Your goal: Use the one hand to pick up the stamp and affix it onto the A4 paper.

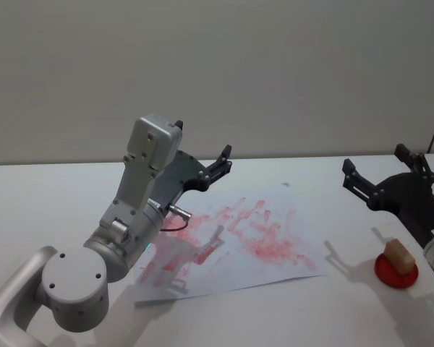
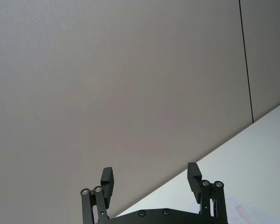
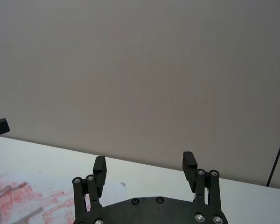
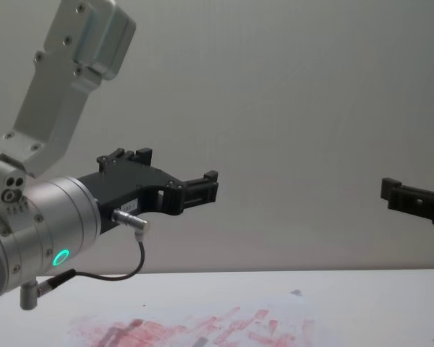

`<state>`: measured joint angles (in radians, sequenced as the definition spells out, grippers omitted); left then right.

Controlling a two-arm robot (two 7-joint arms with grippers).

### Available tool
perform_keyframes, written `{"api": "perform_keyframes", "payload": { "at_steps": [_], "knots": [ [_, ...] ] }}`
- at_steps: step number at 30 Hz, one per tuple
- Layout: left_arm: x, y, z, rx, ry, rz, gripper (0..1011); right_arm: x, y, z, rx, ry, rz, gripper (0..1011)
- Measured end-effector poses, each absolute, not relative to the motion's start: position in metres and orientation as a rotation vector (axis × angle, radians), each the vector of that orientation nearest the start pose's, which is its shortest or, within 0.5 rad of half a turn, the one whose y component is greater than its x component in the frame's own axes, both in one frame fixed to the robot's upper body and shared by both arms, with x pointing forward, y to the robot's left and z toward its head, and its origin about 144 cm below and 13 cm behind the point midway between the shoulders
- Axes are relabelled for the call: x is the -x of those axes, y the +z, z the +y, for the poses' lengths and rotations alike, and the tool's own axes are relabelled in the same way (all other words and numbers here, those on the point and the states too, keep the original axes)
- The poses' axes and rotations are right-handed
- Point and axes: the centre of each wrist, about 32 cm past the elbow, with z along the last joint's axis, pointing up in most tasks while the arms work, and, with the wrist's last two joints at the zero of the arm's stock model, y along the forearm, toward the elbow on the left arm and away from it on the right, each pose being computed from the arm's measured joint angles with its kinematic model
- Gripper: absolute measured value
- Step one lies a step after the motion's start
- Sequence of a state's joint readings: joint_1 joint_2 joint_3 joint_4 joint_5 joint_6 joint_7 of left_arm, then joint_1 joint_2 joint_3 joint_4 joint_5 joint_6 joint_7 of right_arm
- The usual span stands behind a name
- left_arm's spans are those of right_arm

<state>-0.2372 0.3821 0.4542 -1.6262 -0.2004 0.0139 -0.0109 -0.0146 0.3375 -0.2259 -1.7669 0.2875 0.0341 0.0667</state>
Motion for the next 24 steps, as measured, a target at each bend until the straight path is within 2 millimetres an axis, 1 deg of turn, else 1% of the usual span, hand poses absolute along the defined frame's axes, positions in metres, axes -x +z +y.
{"api": "perform_keyframes", "payload": {
  "at_steps": [24],
  "knots": [
    [-0.4920,1.2044,0.1984,-0.061,1.124,-0.268,1001,-0.4433,1.1887,-0.2371,-0.026,-1.229,-0.075,1001]
  ]
}}
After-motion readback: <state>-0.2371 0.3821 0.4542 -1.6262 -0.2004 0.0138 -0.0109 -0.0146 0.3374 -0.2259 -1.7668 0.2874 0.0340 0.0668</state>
